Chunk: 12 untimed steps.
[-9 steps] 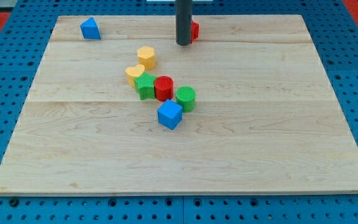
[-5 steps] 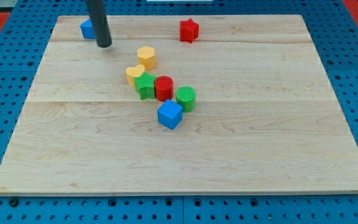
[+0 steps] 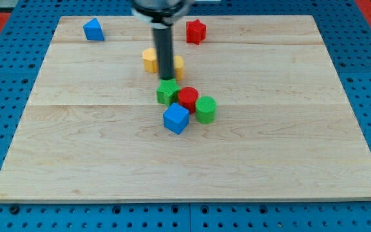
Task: Move the heart to the right of the red star
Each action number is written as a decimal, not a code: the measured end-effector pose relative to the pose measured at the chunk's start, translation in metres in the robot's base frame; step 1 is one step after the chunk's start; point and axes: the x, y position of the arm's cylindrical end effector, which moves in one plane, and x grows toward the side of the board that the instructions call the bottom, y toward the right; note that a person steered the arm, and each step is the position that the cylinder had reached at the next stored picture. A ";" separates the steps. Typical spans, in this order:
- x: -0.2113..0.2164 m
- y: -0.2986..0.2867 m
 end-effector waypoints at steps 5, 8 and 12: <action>-0.085 0.051; -0.129 0.135; -0.130 0.091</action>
